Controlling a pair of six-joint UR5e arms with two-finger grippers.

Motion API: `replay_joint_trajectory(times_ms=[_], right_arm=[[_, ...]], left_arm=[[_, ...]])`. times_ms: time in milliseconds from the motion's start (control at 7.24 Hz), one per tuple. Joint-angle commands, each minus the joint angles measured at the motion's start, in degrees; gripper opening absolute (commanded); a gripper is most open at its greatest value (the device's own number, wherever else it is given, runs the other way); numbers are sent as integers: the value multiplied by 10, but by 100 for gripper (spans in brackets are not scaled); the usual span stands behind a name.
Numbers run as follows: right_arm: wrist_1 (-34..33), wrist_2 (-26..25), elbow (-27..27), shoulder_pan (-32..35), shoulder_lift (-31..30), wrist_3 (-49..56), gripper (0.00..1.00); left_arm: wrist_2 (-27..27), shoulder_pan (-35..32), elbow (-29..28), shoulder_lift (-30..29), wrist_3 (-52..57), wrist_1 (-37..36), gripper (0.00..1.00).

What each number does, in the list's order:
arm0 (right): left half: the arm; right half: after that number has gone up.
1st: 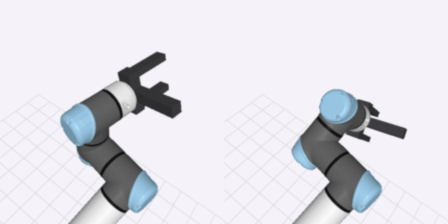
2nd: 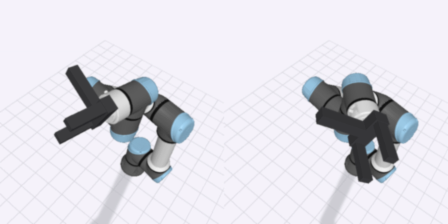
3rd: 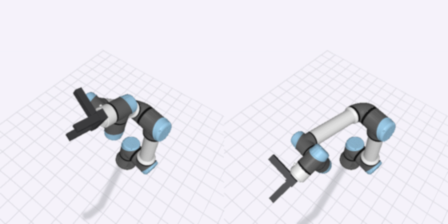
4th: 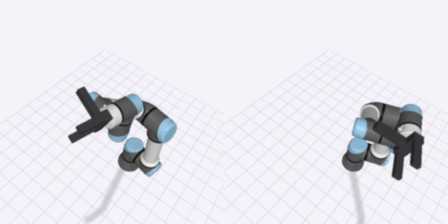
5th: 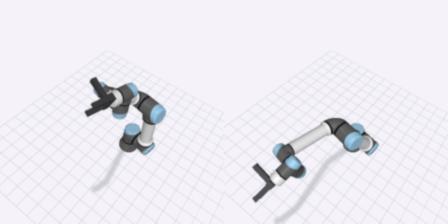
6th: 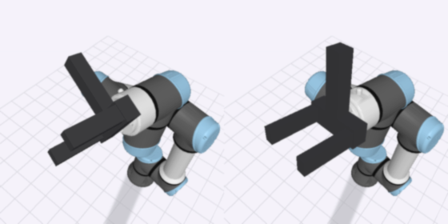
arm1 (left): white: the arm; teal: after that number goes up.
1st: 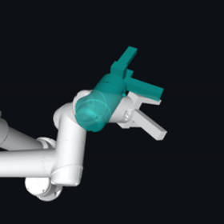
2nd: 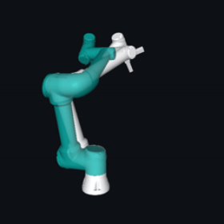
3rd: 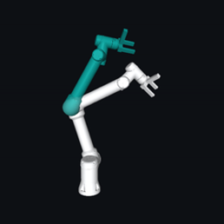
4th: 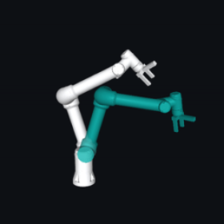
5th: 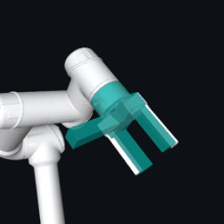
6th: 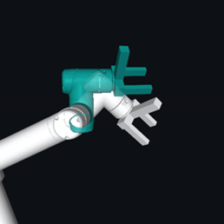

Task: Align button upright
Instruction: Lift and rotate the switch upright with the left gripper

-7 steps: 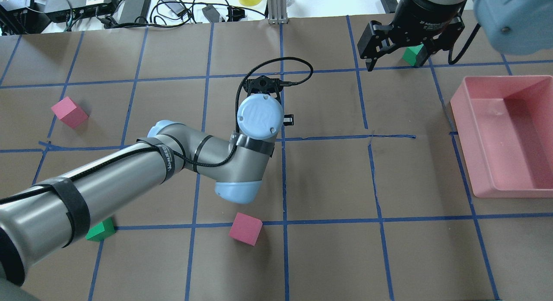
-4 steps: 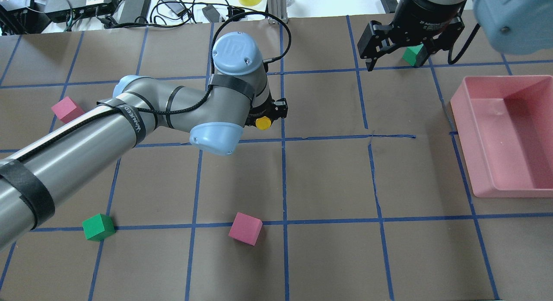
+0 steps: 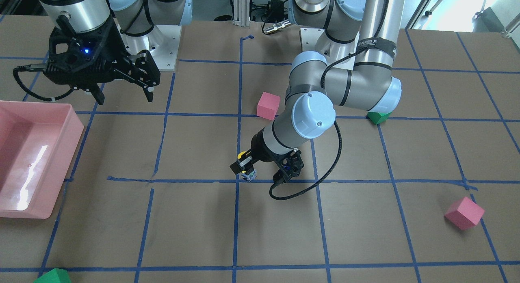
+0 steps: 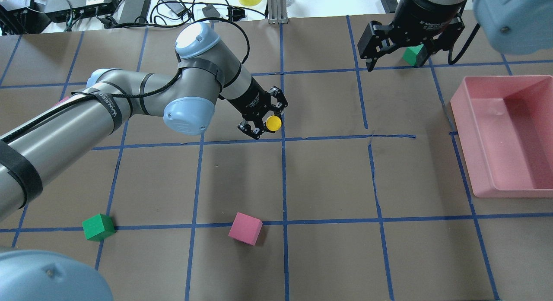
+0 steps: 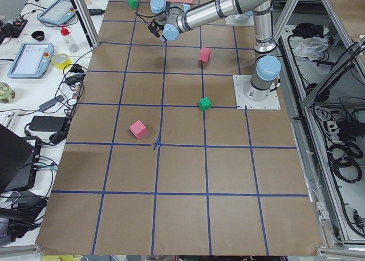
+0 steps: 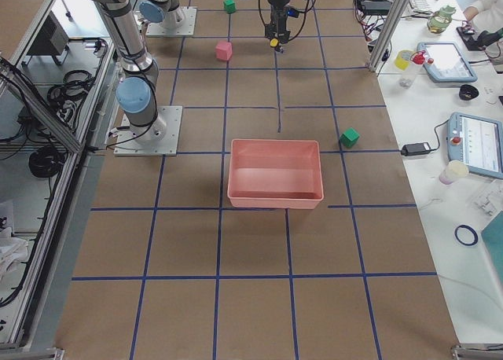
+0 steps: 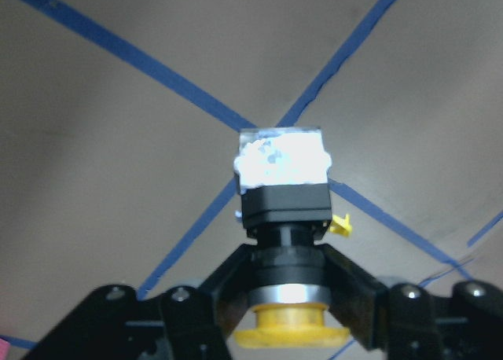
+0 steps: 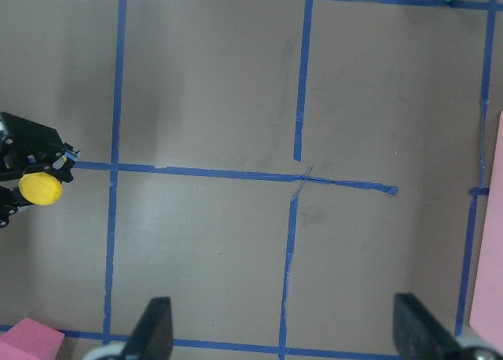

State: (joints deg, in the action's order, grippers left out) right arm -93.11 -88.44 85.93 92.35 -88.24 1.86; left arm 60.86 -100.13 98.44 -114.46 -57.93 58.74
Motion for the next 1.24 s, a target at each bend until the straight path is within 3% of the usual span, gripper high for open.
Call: replay_joint_trajectory(times_ms=[0,276,690,828,1105], right_arm=[[0,0,0,0,0,-1,100],[0,-1,1,0,0,-1,100],[0,0,2,0,0,-1,100],[0,0,1,0,0,-2,100],[0,0,1,0,0,-2,100]], left_arm=[[-113,25,-1,-32,-98,0,0],[-143,26,-1,-62,-90,-2,0],[-144,39,5,-77,-63,1,0],[-145,39,0,-81,-65,1,14],[-147,39,1,-84,-66,1,20]])
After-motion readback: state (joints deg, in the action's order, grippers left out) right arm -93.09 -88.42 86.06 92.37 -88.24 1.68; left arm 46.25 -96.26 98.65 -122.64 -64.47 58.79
